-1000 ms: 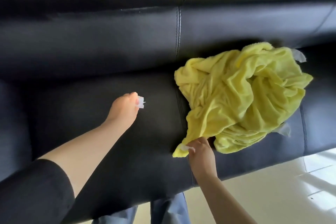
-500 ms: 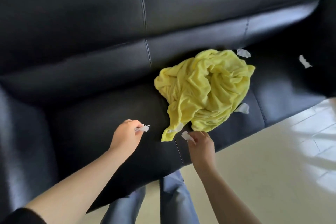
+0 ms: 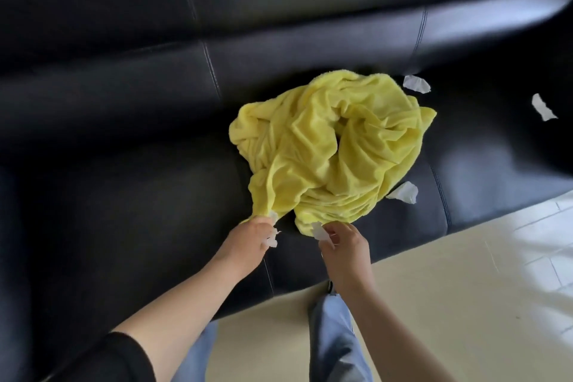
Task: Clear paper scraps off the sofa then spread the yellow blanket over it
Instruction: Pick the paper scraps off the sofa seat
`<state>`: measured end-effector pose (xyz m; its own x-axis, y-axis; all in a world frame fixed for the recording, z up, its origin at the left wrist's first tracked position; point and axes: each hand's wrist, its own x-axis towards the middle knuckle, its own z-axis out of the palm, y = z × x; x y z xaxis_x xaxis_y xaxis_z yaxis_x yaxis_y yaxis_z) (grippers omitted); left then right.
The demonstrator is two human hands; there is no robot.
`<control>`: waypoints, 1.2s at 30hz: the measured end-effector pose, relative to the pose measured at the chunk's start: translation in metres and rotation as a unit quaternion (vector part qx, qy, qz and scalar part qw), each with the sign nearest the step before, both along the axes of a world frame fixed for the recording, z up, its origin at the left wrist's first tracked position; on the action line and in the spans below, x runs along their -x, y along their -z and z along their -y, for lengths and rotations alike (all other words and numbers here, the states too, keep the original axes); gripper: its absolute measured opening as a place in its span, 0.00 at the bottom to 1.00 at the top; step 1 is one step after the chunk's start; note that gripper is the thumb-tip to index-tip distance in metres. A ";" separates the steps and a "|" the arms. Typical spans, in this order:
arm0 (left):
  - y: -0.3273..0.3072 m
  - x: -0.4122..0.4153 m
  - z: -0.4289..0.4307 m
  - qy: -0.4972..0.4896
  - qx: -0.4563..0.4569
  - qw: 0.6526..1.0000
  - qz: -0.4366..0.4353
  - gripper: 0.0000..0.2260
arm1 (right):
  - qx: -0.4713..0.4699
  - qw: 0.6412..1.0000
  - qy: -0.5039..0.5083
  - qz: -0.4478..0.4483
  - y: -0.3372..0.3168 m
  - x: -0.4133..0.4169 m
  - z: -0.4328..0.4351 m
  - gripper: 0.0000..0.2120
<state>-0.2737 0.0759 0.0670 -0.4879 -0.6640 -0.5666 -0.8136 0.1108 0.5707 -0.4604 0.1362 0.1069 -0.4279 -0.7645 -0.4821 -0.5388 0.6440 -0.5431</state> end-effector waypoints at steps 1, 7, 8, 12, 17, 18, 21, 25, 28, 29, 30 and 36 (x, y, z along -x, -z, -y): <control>0.009 0.013 -0.005 0.007 -0.013 1.000 -0.001 0.18 | -0.001 1.000 -0.012 0.005 0.007 0.014 0.000 0.11; 0.048 0.045 -0.010 -0.115 0.034 0.986 0.112 0.19 | -0.008 0.994 -0.103 0.017 0.032 0.089 0.005 0.08; 0.054 0.046 -0.009 -0.131 0.040 0.981 0.138 0.17 | -0.005 0.992 -0.123 0.012 0.035 0.100 0.008 0.08; 0.059 0.056 -0.012 -0.093 0.117 0.972 0.181 0.08 | 0.003 0.983 -0.183 -0.002 0.040 0.131 0.015 0.10; 0.034 0.079 -0.032 -0.138 0.126 0.975 0.121 0.03 | -0.019 0.976 -0.219 -0.003 0.033 0.149 0.010 0.10; 0.029 0.081 -0.035 -0.147 0.126 0.974 0.116 0.02 | -0.020 0.976 -0.219 -0.004 0.030 0.151 0.009 0.10; 0.012 0.090 -0.040 -0.173 0.126 0.971 0.102 0.01 | -0.016 0.976 -0.216 -0.008 0.018 0.163 0.008 0.10; 0.000 0.124 -0.033 -0.151 0.106 0.981 0.061 0.03 | -0.019 0.984 -0.176 -0.027 0.017 0.194 0.009 0.09; -0.001 0.165 -0.022 -0.145 0.116 0.982 0.020 0.05 | -0.025 0.988 -0.147 -0.051 0.028 0.226 0.009 0.09; -0.001 0.178 -0.018 -0.139 0.115 0.983 0.010 0.06 | -0.026 0.988 -0.140 -0.055 0.031 0.235 0.009 0.09; 0.002 0.194 -0.017 -0.137 0.114 0.984 -0.004 0.08 | -0.029 0.989 -0.134 -0.057 0.035 0.248 0.008 0.09; 0.020 0.298 -0.017 -0.115 0.079 0.990 -0.001 0.21 | -0.050 0.986 -0.151 -0.048 0.048 0.329 0.007 0.09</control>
<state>-0.5714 0.0926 0.0471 -0.3143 -0.8377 -0.4467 -0.8265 0.0100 0.5629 -0.7896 0.1290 0.0593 -0.2349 -0.8143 -0.5308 -0.7598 0.4944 -0.4223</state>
